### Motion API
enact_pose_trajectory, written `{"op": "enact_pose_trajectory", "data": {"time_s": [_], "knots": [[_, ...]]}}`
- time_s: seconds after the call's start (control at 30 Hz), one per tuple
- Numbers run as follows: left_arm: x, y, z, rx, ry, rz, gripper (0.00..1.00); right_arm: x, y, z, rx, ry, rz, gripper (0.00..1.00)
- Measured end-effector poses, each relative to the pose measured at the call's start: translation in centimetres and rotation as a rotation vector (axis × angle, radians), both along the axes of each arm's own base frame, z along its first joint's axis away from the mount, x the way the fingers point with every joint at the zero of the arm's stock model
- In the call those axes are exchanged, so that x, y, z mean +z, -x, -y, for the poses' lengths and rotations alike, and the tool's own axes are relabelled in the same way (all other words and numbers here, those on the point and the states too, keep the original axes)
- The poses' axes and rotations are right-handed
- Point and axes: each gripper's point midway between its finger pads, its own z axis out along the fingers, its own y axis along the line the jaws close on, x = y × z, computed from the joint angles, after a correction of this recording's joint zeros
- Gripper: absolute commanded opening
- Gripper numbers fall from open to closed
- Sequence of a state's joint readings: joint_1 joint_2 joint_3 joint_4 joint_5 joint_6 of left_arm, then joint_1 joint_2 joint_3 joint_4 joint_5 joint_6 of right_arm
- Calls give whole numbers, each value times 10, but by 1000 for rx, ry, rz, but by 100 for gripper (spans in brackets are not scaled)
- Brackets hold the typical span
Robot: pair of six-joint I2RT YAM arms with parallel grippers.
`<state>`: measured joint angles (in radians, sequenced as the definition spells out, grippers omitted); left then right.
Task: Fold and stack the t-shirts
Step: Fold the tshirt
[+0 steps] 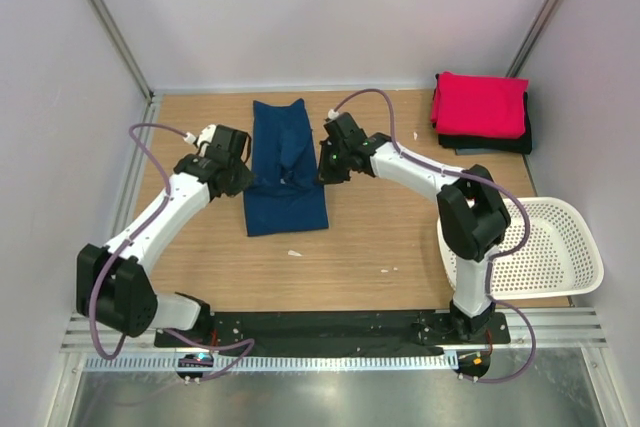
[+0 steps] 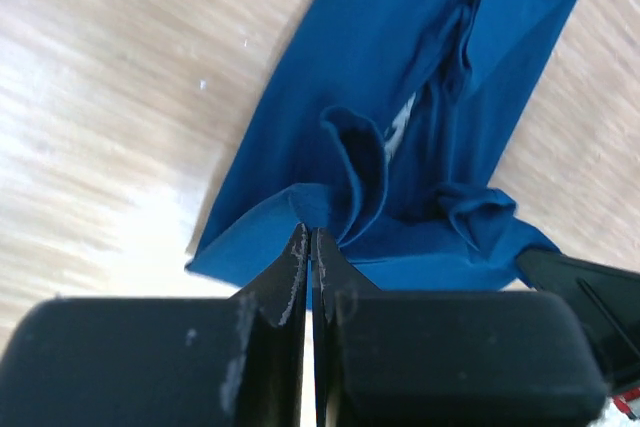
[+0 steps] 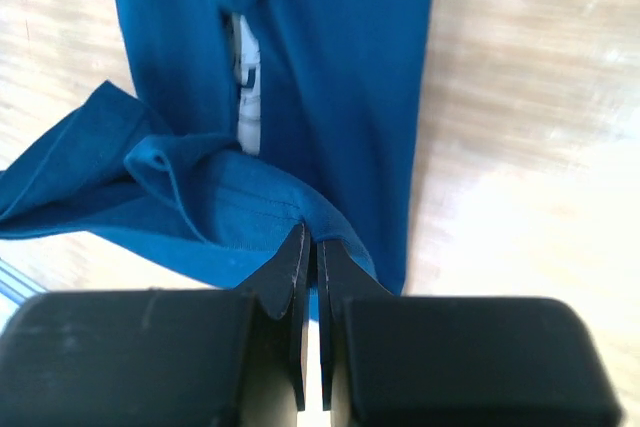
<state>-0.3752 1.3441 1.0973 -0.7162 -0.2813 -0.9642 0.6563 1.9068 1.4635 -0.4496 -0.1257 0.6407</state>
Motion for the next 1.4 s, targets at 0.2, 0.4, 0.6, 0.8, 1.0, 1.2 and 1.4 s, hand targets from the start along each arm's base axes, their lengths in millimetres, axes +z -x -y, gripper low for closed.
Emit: {"op": "enact_pose_trajectory", "data": {"time_s": [0.2, 0.4, 0.6, 0.8, 1.0, 1.2, 1.4], "knots": [[-17, -31, -5, -3, -17, -9, 0, -3, -28, 2, -12, -24, 1, 1], [-35, -59, -1, -34, -27, -28, 0, -18, -51, -5, 8, -24, -3, 1], [-40, -76, -4, -41, -40, -24, 0, -36, -67, -14, 35, -14, -11, 2], [-57, -92, -5, -69, -63, -53, 13, -44, -78, -12, 32, -3, -27, 23], [-62, -110, -5, -117, -59, -72, 57, -23, -102, -6, 7, -17, -1, 60], [-7, -116, -5, -149, -13, 42, 75, 18, -113, -2, 5, -44, 76, 65], [41, -56, 24, -199, 194, 224, 33, 31, -68, 12, 31, -56, 84, 23]]}}
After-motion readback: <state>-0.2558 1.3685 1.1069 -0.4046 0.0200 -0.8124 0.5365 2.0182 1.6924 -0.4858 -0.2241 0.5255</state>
